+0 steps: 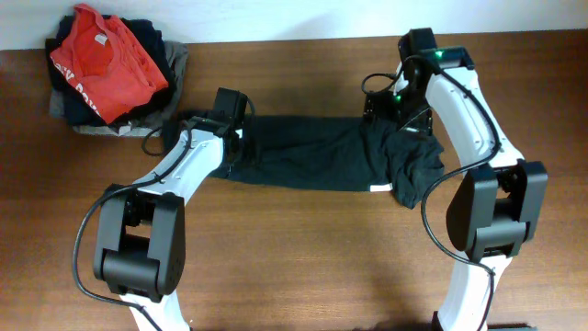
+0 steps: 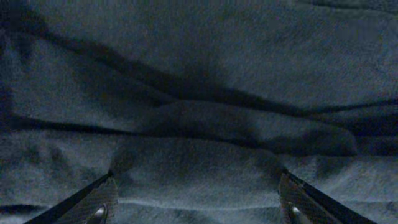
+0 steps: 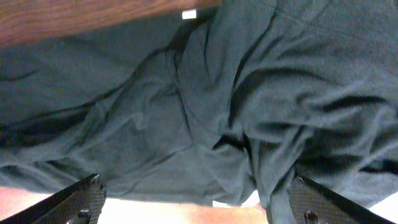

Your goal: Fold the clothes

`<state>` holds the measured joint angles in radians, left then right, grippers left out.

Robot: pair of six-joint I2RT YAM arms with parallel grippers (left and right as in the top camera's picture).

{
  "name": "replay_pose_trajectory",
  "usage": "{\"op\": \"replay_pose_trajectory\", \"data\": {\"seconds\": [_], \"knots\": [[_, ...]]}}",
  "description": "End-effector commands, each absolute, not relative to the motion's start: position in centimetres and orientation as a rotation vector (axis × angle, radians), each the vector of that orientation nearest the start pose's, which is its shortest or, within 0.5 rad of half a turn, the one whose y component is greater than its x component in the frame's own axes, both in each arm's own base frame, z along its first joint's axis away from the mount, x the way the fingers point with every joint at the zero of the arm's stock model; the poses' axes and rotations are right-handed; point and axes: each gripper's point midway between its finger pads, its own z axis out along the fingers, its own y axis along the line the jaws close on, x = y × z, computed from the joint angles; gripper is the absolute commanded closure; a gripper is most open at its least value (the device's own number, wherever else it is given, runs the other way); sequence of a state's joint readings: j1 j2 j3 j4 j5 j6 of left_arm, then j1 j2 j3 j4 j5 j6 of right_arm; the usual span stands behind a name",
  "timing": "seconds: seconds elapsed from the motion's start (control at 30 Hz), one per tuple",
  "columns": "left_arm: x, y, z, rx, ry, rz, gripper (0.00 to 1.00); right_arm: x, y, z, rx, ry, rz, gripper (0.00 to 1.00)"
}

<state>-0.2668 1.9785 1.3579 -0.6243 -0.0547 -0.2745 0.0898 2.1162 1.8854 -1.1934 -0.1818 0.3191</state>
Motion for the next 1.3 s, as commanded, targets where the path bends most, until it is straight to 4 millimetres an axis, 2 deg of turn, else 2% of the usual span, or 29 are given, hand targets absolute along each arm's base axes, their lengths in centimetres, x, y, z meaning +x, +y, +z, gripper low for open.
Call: {"op": "replay_pose_trajectory", "data": {"seconds": [0.0,0.13,0.2,0.23,0.37,0.6,0.73,0.93,1.2,1.27], "knots": [[42.9,-10.9,2.7,-0.041,2.813,-0.072,0.17,44.0,7.4,8.5,0.336,3.015,0.300,0.01],[43.0,-10.9,2.6,-0.042,2.810,-0.073,0.16,45.1,7.5,8.6,0.324,2.972,0.310,0.02],[43.2,-11.0,2.7,-0.042,2.802,-0.077,0.13,45.9,7.6,8.8,0.317,2.939,0.317,0.01],[43.2,-11.0,2.7,-0.041,2.799,-0.078,0.07,46.2,7.6,8.8,0.313,2.924,0.319,0.01],[43.2,-11.1,2.7,-0.040,2.798,-0.079,0.03,47.7,7.8,9.2,0.299,2.862,0.333,0.01],[43.3,-11.1,2.7,-0.040,2.796,-0.080,0.01,49.6,7.9,9.5,0.306,2.788,0.348,0.01],[43.4,-11.1,2.8,-0.041,2.791,-0.082,0.01,50.2,7.5,8.2,0.404,2.782,0.323,0.02],[43.4,-11.1,2.8,-0.041,2.791,-0.082,0.01,50.8,6.9,4.7,0.442,2.812,0.276,0.05],[43.4,-11.1,2.8,-0.041,2.791,-0.082,0.01,52.1,6.6,3.6,0.441,2.775,0.249,0.07],[43.4,-11.1,2.8,-0.041,2.791,-0.082,0.01,52.1,6.0,2.9,0.480,2.777,0.203,0.07]]}}
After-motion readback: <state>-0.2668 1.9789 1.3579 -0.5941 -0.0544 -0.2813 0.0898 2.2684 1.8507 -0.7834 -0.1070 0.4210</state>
